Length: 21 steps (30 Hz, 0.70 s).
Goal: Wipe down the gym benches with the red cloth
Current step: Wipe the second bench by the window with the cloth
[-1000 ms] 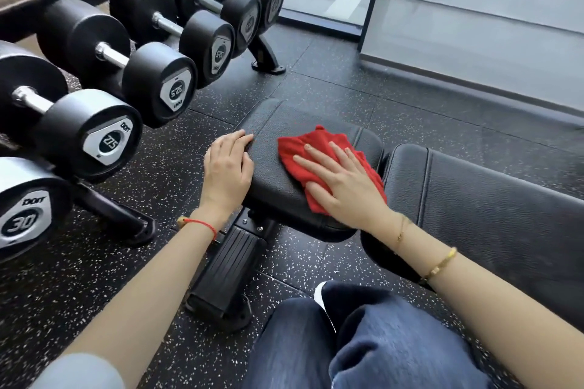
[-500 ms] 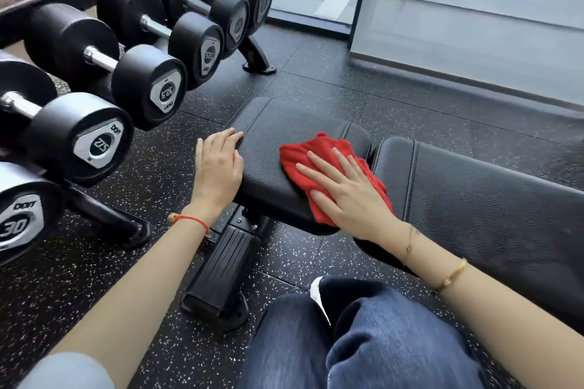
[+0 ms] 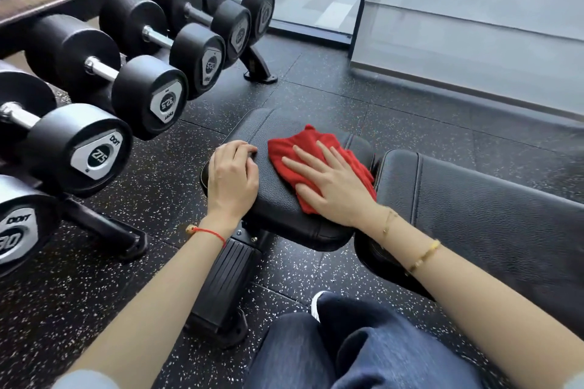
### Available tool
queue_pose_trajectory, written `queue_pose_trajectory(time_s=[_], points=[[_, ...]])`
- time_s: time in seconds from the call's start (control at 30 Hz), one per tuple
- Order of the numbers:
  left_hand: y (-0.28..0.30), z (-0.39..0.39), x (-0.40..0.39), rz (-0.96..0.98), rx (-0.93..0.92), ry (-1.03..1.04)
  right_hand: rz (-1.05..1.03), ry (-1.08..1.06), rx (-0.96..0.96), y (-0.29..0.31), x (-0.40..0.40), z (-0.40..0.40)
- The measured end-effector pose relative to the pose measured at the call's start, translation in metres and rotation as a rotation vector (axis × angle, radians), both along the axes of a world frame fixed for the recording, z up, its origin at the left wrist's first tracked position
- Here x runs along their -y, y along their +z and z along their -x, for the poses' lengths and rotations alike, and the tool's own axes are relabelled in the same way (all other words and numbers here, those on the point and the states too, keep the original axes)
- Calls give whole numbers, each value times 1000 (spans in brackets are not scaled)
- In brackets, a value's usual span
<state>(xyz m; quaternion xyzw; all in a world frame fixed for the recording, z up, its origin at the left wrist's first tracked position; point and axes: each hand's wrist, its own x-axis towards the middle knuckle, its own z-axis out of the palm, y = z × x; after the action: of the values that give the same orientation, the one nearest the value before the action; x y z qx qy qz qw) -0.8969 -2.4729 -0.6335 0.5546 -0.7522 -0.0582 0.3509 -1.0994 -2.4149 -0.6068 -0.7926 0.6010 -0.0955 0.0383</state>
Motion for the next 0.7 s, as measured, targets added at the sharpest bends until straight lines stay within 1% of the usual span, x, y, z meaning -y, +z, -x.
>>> queue_pose_trajectory(time_s=[0.07,0.13,0.23,0.3,0.37,0.43,0.57,0.63,0.7], points=[[-3,-1,0,11,4,4,3,31,31,-3,-14,16],[-4,-1,-1,10,7,7,5,-59,47,-5,-7,32],[-4,0,-3,8,20,16,-31,-250,31,-1,33,39],[-3,1,-4,3,22,19,-60,-288,11,2,62,29],[-3,1,-5,-1,24,25,-74,-243,-4,5,80,12],[-3,1,-4,2,17,36,-74,-152,-4,4,82,-5],[-3,1,-4,20,-30,53,-17,37,8,1,45,-8],[-2,0,-5,20,-9,59,5,64,14,-1,31,3],[-1,-4,-8,17,37,68,-2,32,14,-1,31,14]])
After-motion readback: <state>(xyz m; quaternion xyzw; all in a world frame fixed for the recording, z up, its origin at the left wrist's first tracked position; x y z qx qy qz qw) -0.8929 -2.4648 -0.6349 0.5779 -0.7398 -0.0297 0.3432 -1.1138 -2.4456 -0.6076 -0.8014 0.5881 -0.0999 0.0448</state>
